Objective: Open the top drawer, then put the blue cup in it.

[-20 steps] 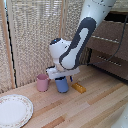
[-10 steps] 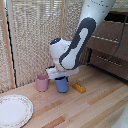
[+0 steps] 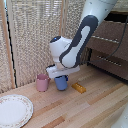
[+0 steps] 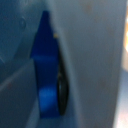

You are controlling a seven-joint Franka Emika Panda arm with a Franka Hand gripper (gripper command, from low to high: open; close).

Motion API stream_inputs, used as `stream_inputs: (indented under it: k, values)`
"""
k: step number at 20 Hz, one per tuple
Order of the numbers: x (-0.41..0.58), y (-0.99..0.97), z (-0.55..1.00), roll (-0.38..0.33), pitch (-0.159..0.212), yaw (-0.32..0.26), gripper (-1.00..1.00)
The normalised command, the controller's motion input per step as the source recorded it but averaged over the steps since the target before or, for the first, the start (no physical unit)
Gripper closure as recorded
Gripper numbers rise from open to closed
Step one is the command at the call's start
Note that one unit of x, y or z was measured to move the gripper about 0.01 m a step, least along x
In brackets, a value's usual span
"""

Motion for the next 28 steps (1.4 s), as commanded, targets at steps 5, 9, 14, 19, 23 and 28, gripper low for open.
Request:
stream_inputs:
  k: [5, 9, 14, 19, 23, 28]
  values:
    - [0.091, 0.0, 1.0, 0.0, 0.019, -0.058, 1.0]
    - [0.179, 0.0, 1.0, 0.0, 0.005, -0.087, 1.0]
    - [0.237, 0.0, 0.98, -0.01, 0.001, -0.175, 1.0]
    - [0.221, -0.01, 0.85, -0.075, 0.007, -0.274, 1.0]
    - [0.225, -0.08, 0.91, -0.047, 0.051, -0.286, 1.0]
    - [0.051, -0.13, 0.86, 0.022, 0.056, -0.3, 1.0]
